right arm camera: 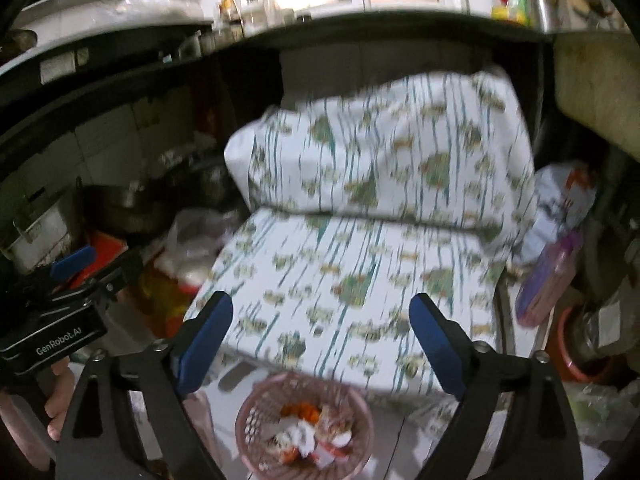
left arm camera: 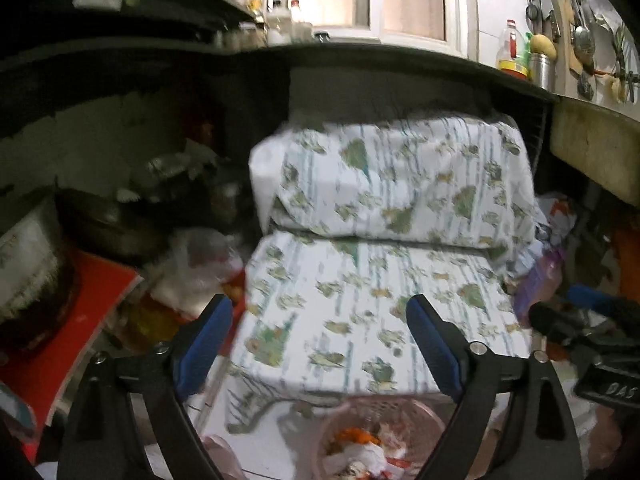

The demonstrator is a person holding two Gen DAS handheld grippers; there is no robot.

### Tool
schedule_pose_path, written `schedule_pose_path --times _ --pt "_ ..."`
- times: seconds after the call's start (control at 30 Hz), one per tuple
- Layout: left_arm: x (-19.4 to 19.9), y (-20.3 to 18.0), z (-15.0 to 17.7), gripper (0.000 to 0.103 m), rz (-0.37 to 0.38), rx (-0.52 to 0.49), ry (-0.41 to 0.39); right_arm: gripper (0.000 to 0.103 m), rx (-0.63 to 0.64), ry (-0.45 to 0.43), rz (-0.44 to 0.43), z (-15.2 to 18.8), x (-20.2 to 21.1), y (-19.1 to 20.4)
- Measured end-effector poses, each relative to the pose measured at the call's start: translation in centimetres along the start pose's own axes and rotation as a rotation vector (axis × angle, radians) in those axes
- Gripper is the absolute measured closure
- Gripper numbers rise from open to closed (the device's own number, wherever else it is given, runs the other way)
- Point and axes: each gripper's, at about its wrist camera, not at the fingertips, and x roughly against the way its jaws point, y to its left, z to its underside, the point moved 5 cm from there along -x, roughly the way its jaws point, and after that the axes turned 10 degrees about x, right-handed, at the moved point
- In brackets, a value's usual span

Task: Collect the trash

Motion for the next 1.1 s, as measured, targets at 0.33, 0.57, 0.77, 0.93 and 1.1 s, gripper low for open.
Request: schedule_pose_path --times 0.33,0.57,0.77,0.93,1.1 --pt "6.2 -0.6 -5.8 0.000 0.001 0.010 -0.107 0.000 0.060 -0.139 0.125 -6.6 6.4 -0.8" --pt "11.8 -2.2 -10.1 0.000 -0.058 -0.034 -0.125 0.000 0.119 -0.113 0.156 -12.0 11.0 -0.1" --pt "14.7 -3.8 -12.0 0.000 -0.039 -0.017 -0.095 0.000 0.064 -0.121 0.138 -14.0 14.3 0.3" --pt "15.6 -3.5 -12.0 0.000 -0.031 0.043 -0.049 0.001 0.056 -0.101 0.189 -13.8 15.0 0.1" --pt "14.9 -3.4 -10.6 0.000 -0.051 0.014 -0.030 0.000 0.034 -0.101 0.187 -12.5 14.7 -0.3"
